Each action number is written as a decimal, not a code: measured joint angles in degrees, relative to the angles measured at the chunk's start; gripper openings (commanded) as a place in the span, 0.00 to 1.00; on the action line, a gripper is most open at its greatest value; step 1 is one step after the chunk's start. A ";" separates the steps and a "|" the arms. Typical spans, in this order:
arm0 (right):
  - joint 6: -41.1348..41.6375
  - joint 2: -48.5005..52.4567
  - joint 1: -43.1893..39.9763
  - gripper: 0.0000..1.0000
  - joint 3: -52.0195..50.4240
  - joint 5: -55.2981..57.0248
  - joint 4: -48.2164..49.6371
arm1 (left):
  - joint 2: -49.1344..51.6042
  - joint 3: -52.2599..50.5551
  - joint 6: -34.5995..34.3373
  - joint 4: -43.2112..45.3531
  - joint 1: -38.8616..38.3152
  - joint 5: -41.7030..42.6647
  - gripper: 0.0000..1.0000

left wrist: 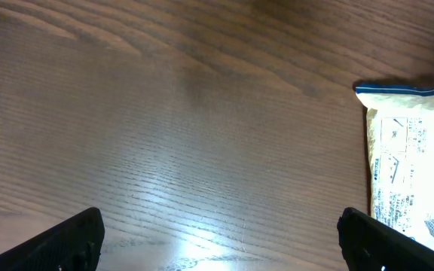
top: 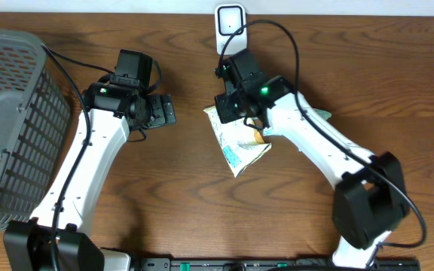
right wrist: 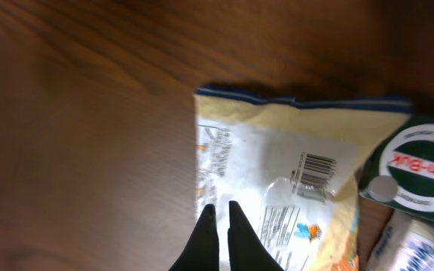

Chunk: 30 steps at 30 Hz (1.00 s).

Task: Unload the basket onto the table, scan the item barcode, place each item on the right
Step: 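Hold the wipes pack under the scanner window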

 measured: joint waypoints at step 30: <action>-7.39 11.34 -0.92 0.04 22.95 5.46 -35.01 | 0.00 0.00 0.00 0.02 0.00 0.00 0.97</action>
